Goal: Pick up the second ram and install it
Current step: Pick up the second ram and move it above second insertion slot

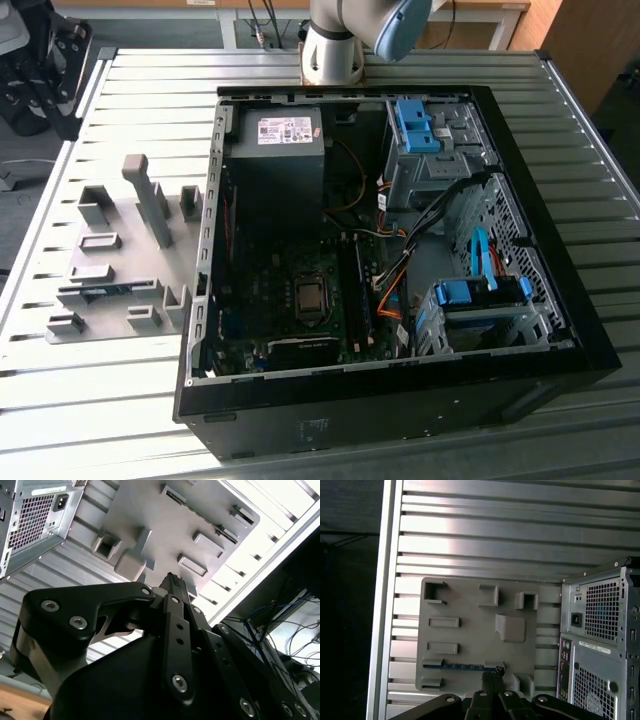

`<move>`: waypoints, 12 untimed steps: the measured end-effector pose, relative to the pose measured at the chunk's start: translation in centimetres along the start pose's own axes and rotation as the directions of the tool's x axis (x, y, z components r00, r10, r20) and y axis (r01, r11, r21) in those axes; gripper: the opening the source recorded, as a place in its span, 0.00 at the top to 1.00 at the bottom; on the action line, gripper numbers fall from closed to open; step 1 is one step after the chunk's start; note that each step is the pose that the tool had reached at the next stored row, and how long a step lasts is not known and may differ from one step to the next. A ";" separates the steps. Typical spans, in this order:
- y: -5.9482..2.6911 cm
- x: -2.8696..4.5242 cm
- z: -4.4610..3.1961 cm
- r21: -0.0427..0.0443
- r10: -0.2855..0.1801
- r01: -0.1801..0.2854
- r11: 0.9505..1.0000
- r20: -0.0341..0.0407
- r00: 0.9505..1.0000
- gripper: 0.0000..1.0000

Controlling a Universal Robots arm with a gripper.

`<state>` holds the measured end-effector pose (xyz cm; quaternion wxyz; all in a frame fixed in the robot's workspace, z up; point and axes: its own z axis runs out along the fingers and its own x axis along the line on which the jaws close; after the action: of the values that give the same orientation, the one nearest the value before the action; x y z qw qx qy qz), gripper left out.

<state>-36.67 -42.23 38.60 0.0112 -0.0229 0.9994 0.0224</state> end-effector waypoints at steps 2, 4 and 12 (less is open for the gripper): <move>0.00 0.03 0.00 -0.001 -0.027 0.027 1.000 -0.001 1.000 0.89; 0.00 0.05 0.01 -0.001 -0.050 0.050 0.999 -0.002 0.999 0.89; -0.01 0.08 0.10 -0.004 -0.161 0.161 0.987 -0.007 0.987 0.89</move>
<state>-36.75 -42.23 38.50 0.0092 -0.1035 0.9943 0.0231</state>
